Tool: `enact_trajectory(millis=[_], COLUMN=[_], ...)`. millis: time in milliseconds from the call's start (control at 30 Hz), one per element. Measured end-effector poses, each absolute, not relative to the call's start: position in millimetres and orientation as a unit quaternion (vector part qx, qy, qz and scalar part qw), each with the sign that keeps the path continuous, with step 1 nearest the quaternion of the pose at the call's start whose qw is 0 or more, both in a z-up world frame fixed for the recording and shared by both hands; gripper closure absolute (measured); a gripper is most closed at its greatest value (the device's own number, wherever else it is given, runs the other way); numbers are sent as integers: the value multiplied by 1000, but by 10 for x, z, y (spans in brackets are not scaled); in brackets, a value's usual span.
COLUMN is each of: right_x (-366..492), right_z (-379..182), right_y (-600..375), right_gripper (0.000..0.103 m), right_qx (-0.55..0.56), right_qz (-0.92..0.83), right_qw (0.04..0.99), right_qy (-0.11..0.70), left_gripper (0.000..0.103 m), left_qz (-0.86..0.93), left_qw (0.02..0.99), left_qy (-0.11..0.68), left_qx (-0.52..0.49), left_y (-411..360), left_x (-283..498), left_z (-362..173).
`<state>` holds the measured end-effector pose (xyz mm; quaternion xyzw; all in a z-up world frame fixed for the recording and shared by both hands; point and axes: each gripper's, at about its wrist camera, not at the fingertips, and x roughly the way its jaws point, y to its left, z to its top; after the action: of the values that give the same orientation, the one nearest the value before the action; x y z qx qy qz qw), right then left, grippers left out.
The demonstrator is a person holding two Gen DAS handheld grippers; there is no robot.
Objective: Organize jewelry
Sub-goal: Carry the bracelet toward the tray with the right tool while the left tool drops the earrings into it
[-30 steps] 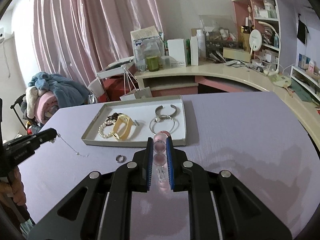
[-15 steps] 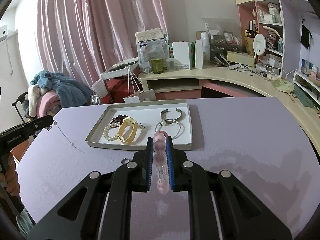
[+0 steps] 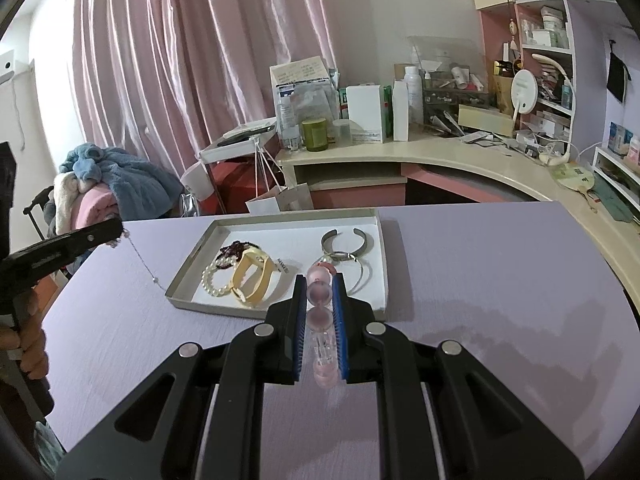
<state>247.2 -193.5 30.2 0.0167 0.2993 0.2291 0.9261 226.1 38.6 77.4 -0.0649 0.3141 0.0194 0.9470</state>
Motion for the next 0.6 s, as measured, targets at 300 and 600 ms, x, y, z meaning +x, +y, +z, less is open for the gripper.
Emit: enact_trajectory(millis=[300, 600], right_x=[2816, 2993], right_z=[252, 205], right_y=[-1902, -1823], right_gripper=[90, 90], right_qx=[19, 17], right_qz=[229, 234], right_qw=[925, 923], right_qy=[301, 304], left_gripper=[96, 95], left_qz=[39, 50], left_qw=[938, 927], left_qy=[338, 365], left_qx=[-59, -71], left_y=[520, 643], left_x=[2857, 3185], left_z=[453, 132])
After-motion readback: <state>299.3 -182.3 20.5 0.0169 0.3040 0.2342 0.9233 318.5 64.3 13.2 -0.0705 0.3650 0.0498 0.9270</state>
